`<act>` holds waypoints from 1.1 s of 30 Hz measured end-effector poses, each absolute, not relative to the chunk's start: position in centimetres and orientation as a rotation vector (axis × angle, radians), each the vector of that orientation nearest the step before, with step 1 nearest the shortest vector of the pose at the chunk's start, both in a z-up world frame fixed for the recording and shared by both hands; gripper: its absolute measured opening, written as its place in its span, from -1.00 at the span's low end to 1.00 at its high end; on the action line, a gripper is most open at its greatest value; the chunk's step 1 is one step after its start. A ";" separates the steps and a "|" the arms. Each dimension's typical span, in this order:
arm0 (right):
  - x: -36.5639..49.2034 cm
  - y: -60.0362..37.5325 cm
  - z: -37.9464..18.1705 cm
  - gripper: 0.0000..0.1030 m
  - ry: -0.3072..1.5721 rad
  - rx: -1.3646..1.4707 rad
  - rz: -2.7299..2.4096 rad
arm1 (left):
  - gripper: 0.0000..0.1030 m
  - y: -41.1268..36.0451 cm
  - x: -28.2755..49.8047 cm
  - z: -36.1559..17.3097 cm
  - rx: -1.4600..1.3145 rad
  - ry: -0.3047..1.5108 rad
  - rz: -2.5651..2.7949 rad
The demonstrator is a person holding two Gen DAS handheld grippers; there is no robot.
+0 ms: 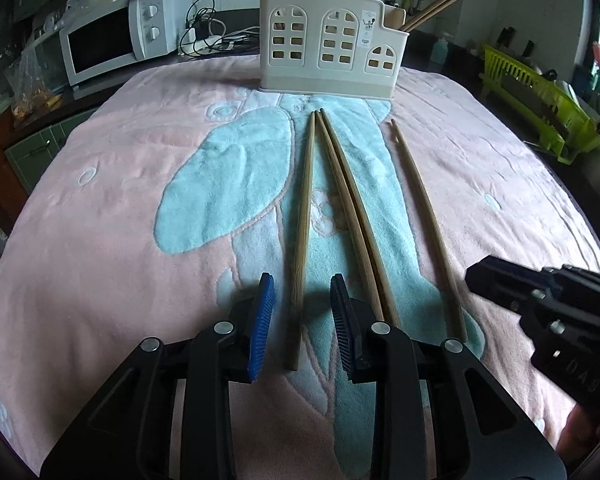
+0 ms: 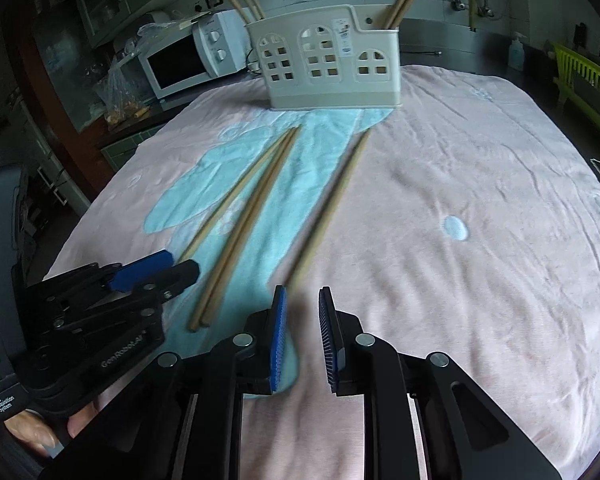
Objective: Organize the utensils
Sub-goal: 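Close the left gripper on a chopstick while the right gripper grasps another chopstick, then lift both held chopsticks and carry them over the white holder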
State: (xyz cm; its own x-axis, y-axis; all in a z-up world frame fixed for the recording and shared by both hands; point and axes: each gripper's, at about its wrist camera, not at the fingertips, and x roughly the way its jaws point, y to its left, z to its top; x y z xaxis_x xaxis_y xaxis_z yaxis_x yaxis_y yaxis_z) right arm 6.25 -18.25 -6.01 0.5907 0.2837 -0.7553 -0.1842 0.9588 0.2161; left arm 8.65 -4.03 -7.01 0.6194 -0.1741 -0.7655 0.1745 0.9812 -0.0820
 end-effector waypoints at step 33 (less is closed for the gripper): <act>4.8 -19.5 -3.0 -0.87 0.769 0.030 0.200 | -0.80 -3.6 9.3 -7.3 -0.052 0.899 -0.242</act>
